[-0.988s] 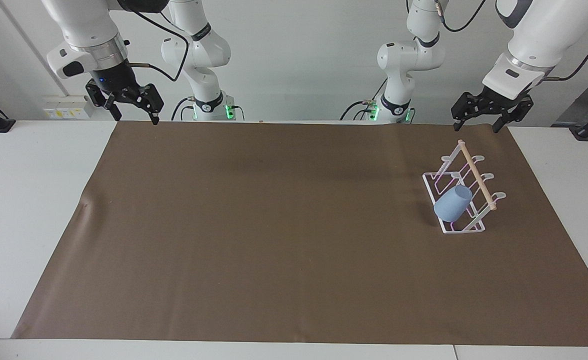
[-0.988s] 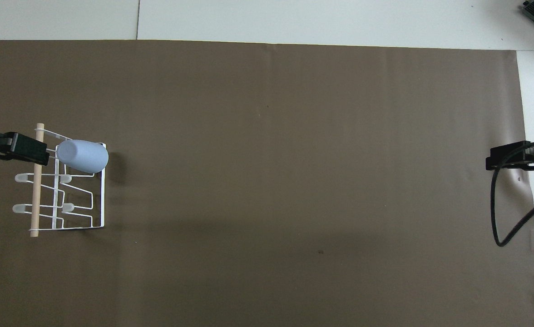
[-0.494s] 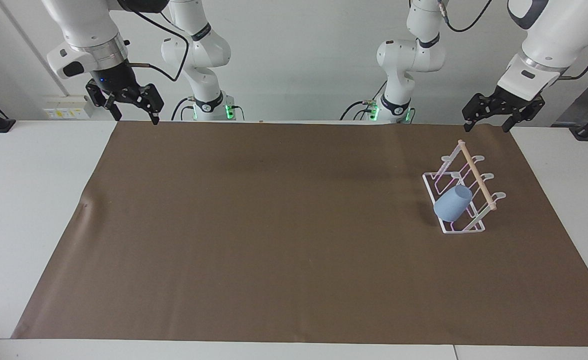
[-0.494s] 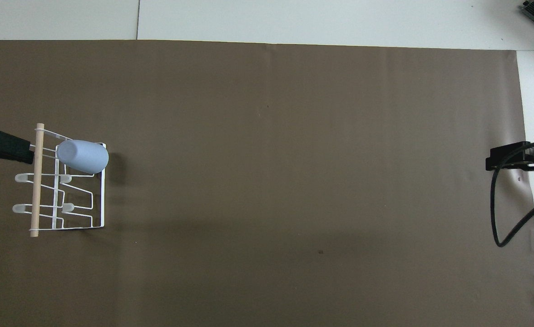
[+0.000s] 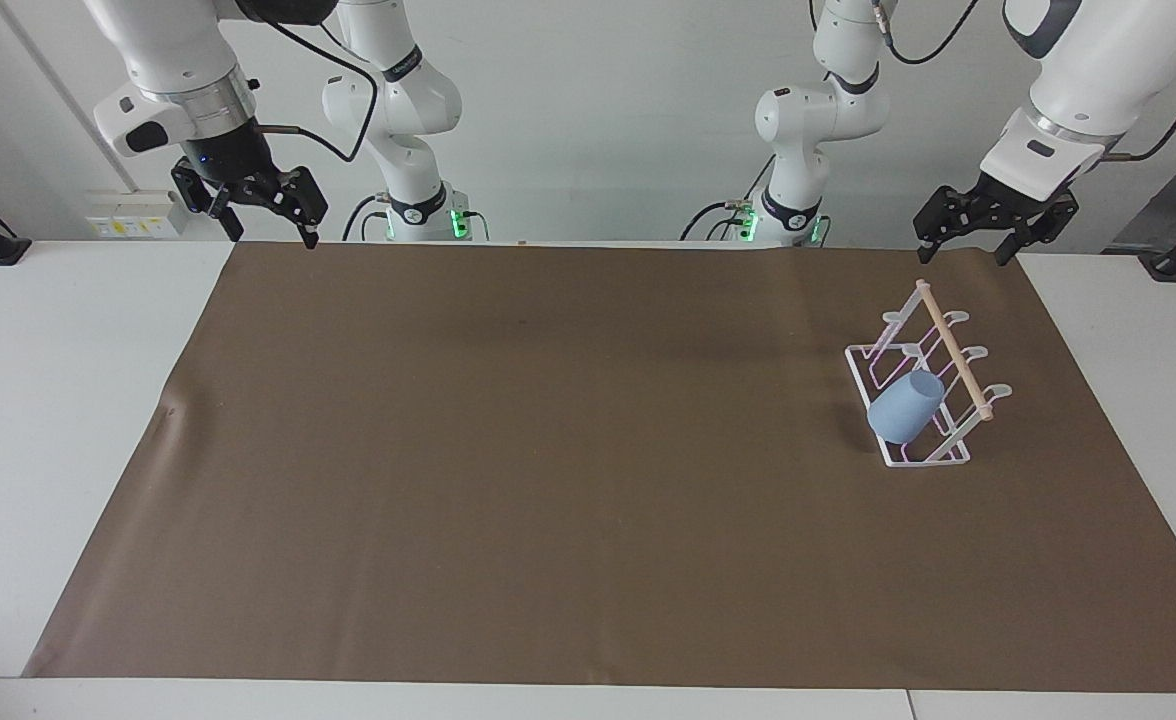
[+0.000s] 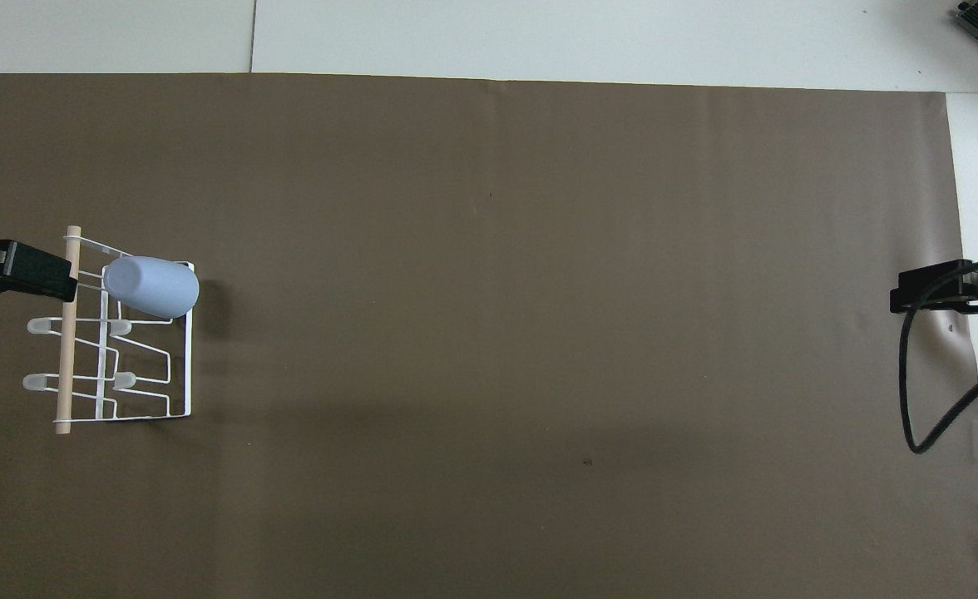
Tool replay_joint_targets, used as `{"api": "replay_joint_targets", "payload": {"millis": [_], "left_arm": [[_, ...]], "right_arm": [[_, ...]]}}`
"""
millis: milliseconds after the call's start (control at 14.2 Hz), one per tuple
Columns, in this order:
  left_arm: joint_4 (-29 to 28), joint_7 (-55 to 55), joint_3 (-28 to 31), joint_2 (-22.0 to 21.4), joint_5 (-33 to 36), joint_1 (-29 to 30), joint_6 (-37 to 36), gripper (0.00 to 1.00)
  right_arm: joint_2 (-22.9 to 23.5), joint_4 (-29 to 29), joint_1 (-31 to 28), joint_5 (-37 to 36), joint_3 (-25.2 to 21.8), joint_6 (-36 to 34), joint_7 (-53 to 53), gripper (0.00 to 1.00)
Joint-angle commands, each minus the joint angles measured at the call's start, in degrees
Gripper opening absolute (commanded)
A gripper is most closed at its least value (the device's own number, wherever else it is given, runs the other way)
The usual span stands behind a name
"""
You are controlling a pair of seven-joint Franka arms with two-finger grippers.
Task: Hang cup on cup holder
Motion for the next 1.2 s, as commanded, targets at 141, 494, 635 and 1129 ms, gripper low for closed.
{"api": "replay_joint_targets", "payload": {"millis": [141, 494, 635, 1129], "left_arm": [[-0.1, -0.6, 5.8, -0.4, -0.1, -6.2, 0.2, 1.00], [-0.1, -0.6, 6.4, -0.5, -0.1, -7.0, 0.2, 1.00], [-0.1, -0.7, 6.5, -0.5, -0.1, -7.0, 0.2, 1.00], [-0.1, -0.8, 6.5, -0.5, -0.1, -7.1, 0.2, 1.00]], "right_arm": [[-1.5, -1.7, -0.4, 0.7, 0.3, 0.0, 1.2, 1.00], [-1.6, -2.0, -0.3, 0.7, 0.3, 0.0, 1.3, 1.00], [-1.8, -2.3, -0.4, 0.6, 0.3, 0.4, 0.8, 1.00], [-2.5, -3.8, -0.5, 0.7, 0.3, 0.5, 0.7, 1.00]]}}
